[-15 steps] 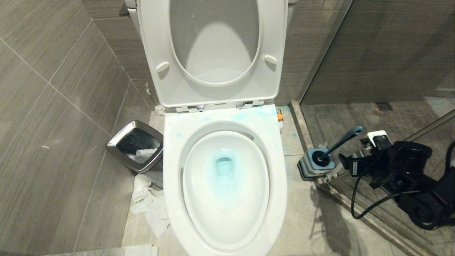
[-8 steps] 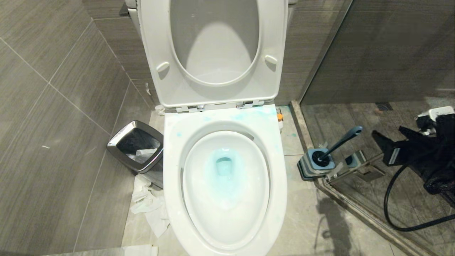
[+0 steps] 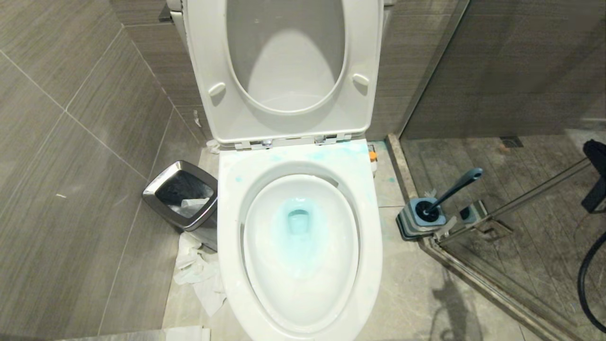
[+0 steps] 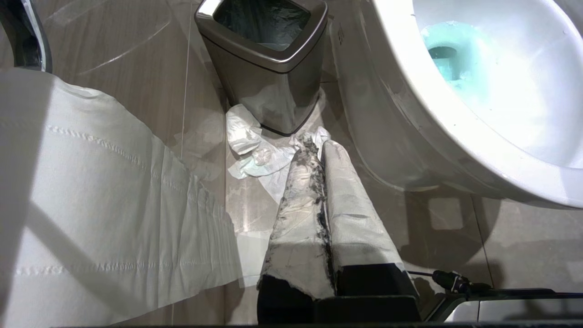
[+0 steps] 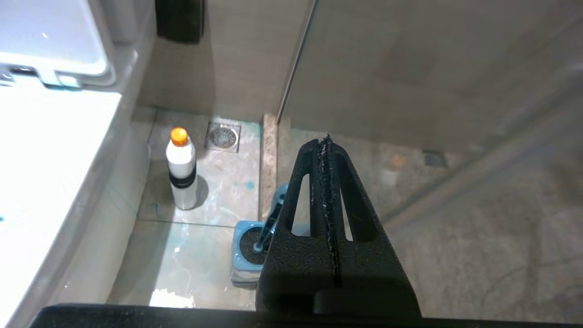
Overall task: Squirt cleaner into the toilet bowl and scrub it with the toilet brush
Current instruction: Flush the toilet
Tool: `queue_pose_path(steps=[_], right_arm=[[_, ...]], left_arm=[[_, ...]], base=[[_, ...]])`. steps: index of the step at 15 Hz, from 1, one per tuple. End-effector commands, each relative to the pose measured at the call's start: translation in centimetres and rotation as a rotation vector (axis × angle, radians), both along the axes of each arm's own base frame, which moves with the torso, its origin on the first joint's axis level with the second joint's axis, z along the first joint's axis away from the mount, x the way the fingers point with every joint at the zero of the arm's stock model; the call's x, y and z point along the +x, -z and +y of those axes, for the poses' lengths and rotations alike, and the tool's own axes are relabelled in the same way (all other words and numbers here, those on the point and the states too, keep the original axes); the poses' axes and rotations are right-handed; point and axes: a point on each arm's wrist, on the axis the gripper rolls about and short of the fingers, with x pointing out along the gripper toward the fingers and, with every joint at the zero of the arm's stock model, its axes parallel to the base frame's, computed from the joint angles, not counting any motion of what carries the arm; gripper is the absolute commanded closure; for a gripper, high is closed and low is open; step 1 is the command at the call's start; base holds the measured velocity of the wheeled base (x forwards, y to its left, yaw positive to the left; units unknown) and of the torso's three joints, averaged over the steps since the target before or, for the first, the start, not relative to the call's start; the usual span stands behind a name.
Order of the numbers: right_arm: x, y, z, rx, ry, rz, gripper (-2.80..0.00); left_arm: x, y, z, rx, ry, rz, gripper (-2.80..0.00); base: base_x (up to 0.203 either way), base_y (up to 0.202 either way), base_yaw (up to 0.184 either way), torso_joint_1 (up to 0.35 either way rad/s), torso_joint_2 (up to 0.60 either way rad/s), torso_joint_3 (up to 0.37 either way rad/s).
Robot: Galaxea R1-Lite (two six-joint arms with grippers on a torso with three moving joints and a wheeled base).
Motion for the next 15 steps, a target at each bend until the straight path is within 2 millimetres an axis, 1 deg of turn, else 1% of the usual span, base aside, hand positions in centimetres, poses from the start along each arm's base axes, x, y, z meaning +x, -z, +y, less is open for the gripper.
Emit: queue_pose_path(steps=[1, 2, 4, 7, 9, 12, 15], right_arm=[[-5.3, -1.0, -0.1, 0.0, 0.001, -0.092, 0.0], [-7.1, -0.6, -0.1, 0.0, 0.001, -0.086, 0.0], [-10.2, 1.0, -0.2, -0.001, 0.0, -0.036, 0.0], [-14.6, 4.2, -0.2, -0.008, 0.001, 0.055, 0.0], [-17.0, 6.5, -0.3, -0.036, 0.006, 0.117, 0.0], [-19.4, 9.5, -0.3, -0.067, 0.007, 0.185, 0.0], [-20.4, 11.7, -0.2, -0.032, -0.034, 0.176, 0.0]], left_arm=[[0.0, 0.0, 0.0, 0.0, 0.0, 0.002, 0.0], [0.0, 0.0, 0.0, -0.001, 0.0, 0.002, 0.0], [0.0, 0.0, 0.0, 0.0, 0.0, 0.002, 0.0], [0.0, 0.0, 0.0, 0.0, 0.0, 0.002, 0.0], [0.0, 0.0, 0.0, 0.0, 0.0, 0.002, 0.0], [0.0, 0.0, 0.0, 0.0, 0.0, 0.002, 0.0], [0.0, 0.0, 0.0, 0.0, 0.0, 0.002, 0.0]], base=[[0.0, 0.0, 0.0, 0.0, 0.0, 0.0], [0.0, 0.0, 0.0, 0.0, 0.0, 0.0], [0.0, 0.0, 0.0, 0.0, 0.0, 0.0], [0.0, 0.0, 0.0, 0.0, 0.0, 0.0], [0.0, 0.0, 0.0, 0.0, 0.0, 0.0], [0.0, 0.0, 0.0, 0.0, 0.0, 0.0], [0.0, 0.0, 0.0, 0.0, 0.0, 0.0]])
